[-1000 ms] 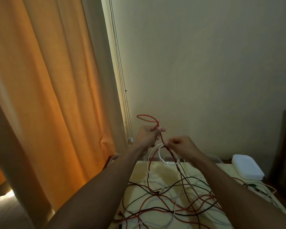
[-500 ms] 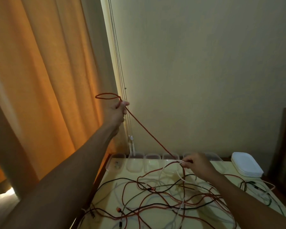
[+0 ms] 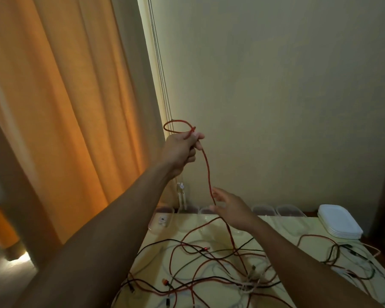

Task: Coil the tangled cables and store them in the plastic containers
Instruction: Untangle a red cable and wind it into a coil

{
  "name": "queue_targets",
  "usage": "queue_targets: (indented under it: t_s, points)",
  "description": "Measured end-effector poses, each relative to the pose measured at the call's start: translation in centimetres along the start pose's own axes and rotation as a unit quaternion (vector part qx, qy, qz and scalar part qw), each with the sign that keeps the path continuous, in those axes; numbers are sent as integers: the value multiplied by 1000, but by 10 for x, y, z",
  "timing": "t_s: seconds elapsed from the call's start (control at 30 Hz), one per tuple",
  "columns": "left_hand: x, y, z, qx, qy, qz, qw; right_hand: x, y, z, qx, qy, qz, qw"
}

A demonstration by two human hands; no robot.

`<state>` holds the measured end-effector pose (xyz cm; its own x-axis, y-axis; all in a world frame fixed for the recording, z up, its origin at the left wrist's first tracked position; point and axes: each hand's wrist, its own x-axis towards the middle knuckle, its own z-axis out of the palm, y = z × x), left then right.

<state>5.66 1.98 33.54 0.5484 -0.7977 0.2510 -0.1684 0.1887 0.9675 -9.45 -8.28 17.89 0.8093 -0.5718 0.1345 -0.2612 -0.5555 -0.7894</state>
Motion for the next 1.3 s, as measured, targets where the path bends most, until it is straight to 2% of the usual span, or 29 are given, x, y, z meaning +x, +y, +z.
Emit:
queue_targets:
  t_s: [0.13,0.2,0.27,0.33,0.4,0.5,0.57,0.63,0.7,0.83,0.97,1.13,1.3]
  points:
    - [-6,37,-12,-31,-4,32,999,6,7,17,-43,41,4,998]
    - [-7,48,-29,-42,30,47,998,3,20,10,-11,19,25,999]
    - [-7,51,-48,-49,95,58,993,-4,32,-6,23,1,42,999]
    - [-5,43,-66,13,163,70,984,-8,36,-28,43,16,47,998]
    - [-6,28,-71,158,182,75,968,-8,30,-52,63,63,49,995]
    - [-15,-1,-45,329,70,33,941,-1,12,-80,0,93,4,996]
    - [-20,-20,-15,369,-7,17,929,3,-3,-88,-43,71,-22,996]
    - [-23,-37,15,344,-32,11,938,7,-15,-91,-84,64,-43,993]
    - [-23,-51,37,298,-23,-4,954,10,-22,-93,-121,66,-67,988]
    - [-19,-66,57,156,-33,-73,985,10,-25,-94,-178,52,-83,979]
    - [-6,-71,67,35,-31,-130,990,11,-23,-93,-203,38,-91,974]
    - [3,-69,71,-12,28,-123,992,13,-11,-87,-188,41,-78,978]
    - [19,-66,33,-66,112,-107,986,8,16,-83,-235,19,-41,971]
